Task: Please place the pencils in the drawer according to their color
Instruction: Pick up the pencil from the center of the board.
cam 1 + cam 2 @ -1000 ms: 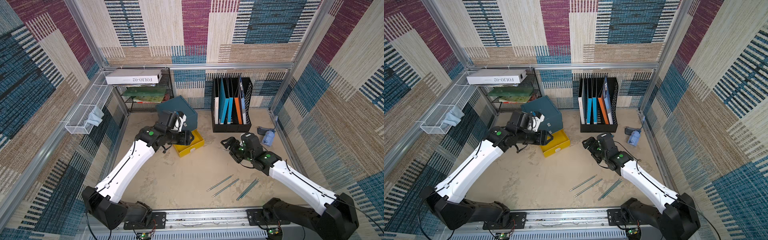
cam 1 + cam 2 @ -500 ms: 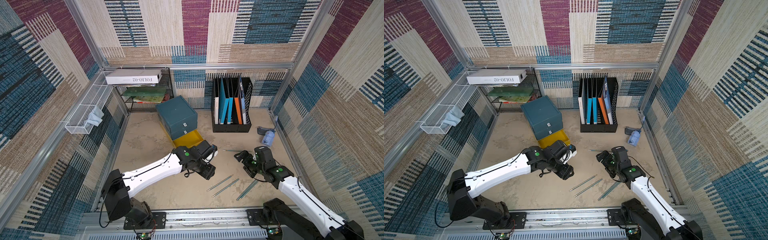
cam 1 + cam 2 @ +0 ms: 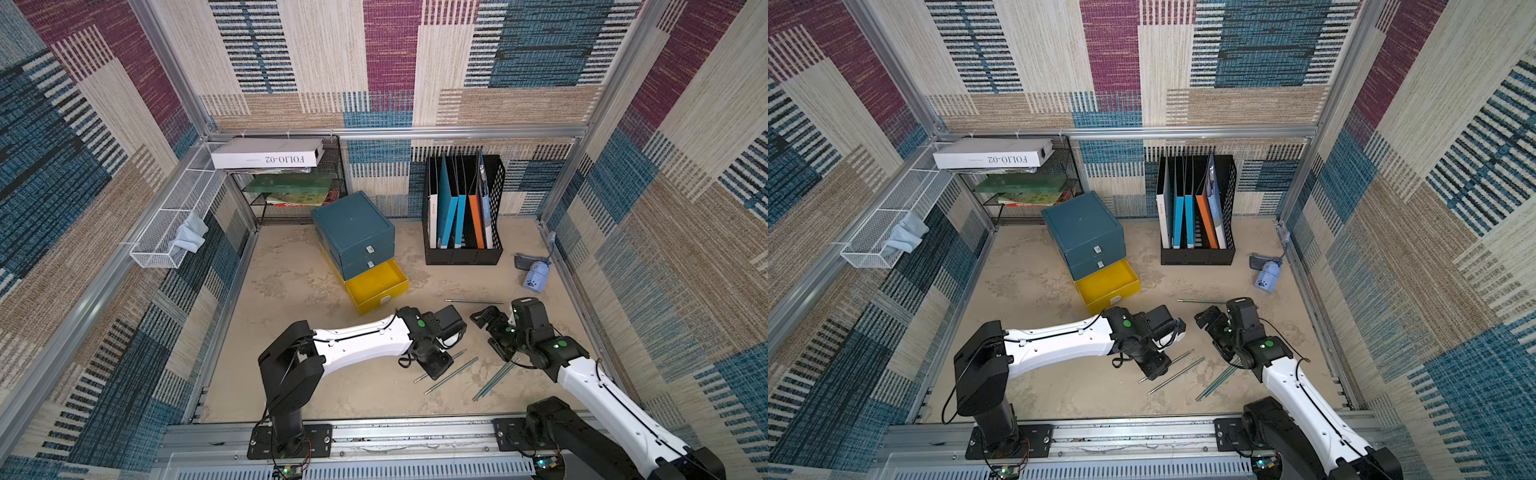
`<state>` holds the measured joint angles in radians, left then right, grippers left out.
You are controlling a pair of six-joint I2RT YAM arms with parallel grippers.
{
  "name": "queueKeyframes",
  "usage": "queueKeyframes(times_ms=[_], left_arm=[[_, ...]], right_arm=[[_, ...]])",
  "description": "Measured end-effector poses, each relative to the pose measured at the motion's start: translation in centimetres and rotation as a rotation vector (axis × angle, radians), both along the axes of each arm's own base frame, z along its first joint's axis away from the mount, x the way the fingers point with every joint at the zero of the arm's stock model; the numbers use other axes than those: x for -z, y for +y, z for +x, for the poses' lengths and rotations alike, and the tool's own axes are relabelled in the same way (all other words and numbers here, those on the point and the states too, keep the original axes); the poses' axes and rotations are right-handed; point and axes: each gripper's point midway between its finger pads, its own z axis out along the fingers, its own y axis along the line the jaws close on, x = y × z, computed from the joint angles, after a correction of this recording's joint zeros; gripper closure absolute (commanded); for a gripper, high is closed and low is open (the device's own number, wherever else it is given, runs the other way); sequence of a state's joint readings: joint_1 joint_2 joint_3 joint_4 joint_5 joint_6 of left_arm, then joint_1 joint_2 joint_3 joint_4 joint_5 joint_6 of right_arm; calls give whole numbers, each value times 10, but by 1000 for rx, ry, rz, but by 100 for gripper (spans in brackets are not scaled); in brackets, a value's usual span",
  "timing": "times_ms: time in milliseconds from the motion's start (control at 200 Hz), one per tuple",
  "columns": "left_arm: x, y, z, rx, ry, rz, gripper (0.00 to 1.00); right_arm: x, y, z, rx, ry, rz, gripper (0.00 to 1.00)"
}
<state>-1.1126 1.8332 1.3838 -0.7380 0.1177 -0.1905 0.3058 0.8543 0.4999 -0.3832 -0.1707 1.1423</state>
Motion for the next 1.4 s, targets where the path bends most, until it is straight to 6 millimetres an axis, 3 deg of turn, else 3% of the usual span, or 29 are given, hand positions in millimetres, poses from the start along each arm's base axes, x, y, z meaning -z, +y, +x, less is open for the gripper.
queueKeyframes(times_ms=[280,566,671,867,1117,1227,1307,1397], left_arm=[[29,-9,2,43,4,60,50],[60,-3,5,61,3,151,60],[65,-2,10,60,-18,178,69],[76,8,16,48,-39,246,97],[74,9,17,29,-55,238,100],[63,9,20,8,-63,206,100],[54,21,27,-36,-57,215,100],[28,29,45,-107,-78,160,100]], right_arm=[[-8,-3,6,24,-11,17,3],[-29,-4,16,45,-46,36,3],[-37,-5,18,49,-63,41,4],[-43,-6,17,56,-74,45,4],[-51,-7,19,61,-92,52,3],[-57,-7,21,65,-104,58,1],[-62,-7,22,68,-113,64,1],[-65,-7,23,75,-121,70,0]])
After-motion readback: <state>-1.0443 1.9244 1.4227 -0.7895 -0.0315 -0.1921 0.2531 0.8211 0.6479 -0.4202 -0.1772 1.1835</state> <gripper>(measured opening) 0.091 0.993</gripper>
